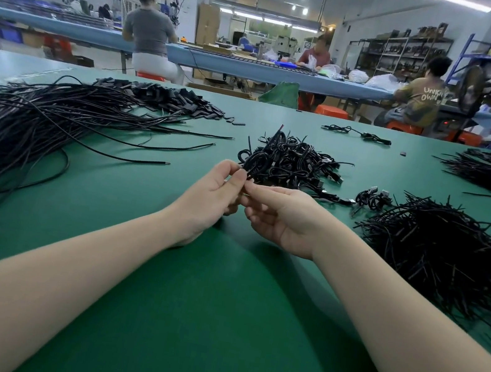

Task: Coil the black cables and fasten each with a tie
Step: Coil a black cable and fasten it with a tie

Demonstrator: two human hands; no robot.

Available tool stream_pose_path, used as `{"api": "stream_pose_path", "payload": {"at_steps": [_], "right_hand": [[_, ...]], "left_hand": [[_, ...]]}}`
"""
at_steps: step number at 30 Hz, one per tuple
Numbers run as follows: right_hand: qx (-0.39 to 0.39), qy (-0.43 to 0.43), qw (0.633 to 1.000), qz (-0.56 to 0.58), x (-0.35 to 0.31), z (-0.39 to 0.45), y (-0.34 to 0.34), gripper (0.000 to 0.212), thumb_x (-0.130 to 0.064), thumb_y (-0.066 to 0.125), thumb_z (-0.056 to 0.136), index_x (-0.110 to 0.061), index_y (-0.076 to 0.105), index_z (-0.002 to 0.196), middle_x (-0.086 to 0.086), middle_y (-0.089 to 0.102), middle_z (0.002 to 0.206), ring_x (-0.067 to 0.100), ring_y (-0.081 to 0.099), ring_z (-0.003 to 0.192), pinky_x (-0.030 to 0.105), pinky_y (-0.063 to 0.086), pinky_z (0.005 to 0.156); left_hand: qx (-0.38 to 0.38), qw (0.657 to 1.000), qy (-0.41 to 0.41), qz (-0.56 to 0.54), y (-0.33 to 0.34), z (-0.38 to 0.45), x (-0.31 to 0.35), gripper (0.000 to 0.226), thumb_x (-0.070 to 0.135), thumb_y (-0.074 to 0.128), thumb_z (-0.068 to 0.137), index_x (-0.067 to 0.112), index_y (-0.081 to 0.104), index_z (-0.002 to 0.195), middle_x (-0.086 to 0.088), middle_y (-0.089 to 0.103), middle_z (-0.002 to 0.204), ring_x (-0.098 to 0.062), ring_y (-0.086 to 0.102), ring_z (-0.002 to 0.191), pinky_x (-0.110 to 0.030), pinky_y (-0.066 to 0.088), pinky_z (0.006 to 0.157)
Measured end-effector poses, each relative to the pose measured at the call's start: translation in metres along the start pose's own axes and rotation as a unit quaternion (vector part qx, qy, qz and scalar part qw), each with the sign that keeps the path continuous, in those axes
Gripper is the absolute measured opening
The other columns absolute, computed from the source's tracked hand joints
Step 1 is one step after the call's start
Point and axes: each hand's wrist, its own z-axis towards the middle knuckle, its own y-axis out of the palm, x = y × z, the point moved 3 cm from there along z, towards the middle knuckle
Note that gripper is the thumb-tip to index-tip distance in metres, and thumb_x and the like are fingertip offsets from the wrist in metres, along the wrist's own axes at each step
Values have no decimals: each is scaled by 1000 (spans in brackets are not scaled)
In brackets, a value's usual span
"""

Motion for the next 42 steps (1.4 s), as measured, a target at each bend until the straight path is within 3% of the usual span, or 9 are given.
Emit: {"api": "stream_pose_path", "payload": {"at_steps": [4, 9, 20, 31, 35, 38, 42], "right_hand": [[22, -27, 998, -49, -3, 0, -2, 4, -15, 70, 86, -12, 69, 86, 1, 71, 69, 8, 62, 55, 18, 52, 53], [66, -120, 979, -149, -8, 2, -4, 5, -17, 73, 84, -12, 71, 82, -4, 68, 66, 5, 56, 55, 17, 51, 59], [52, -76, 995, -49, -3, 3, -2, 5, -14, 73, 83, -12, 70, 78, 0, 68, 65, 10, 61, 56, 20, 54, 59], [4, -35, 999, 5, 1, 4, -1, 12, -14, 68, 86, -12, 68, 75, -1, 68, 66, 8, 63, 56, 18, 52, 55], [-2, -33, 999, 2, 2, 4, -3, 6, -13, 66, 88, -12, 69, 83, 0, 69, 68, 9, 65, 58, 19, 53, 57], [-2, -33, 999, 5, 3, 4, -3, 4, -11, 65, 88, -11, 67, 84, 3, 70, 69, 11, 66, 59, 20, 54, 58], [5, -51, 999, -14, 4, 3, -2, 3, -13, 66, 88, -10, 66, 86, 3, 71, 69, 11, 66, 59, 20, 54, 58]], "left_hand": [[7, 1000, -10, -11, -1, 0, -1, 17, 20, 35, 104, 16, 44, 90, 6, 34, 60, -2, 29, 49, -15, 28, 49], [-5, 997, -49, -51, -2, 1, -1, 22, 22, 33, 105, 15, 44, 88, 3, 30, 65, -3, 27, 50, -13, 25, 45], [-51, 980, -145, -124, -11, 2, -3, 25, 34, 36, 103, 21, 41, 82, 12, 34, 52, -7, 27, 45, -27, 26, 61], [-80, 968, -170, -168, -16, 3, -4, 25, 37, 39, 101, 23, 44, 81, 11, 30, 54, -7, 25, 45, -27, 32, 64], [-94, 965, -174, -172, -17, 2, -4, 19, 39, 42, 98, 22, 44, 90, 12, 30, 53, -7, 26, 45, -27, 32, 65], [-97, 966, -169, -169, -17, 3, -4, 27, 40, 45, 92, 19, 39, 108, 12, 31, 52, -6, 26, 44, -26, 32, 63], [-78, 969, -164, -166, -16, 3, -4, 20, 35, 38, 101, 20, 42, 88, 11, 31, 52, -6, 25, 43, -26, 31, 61]]}}
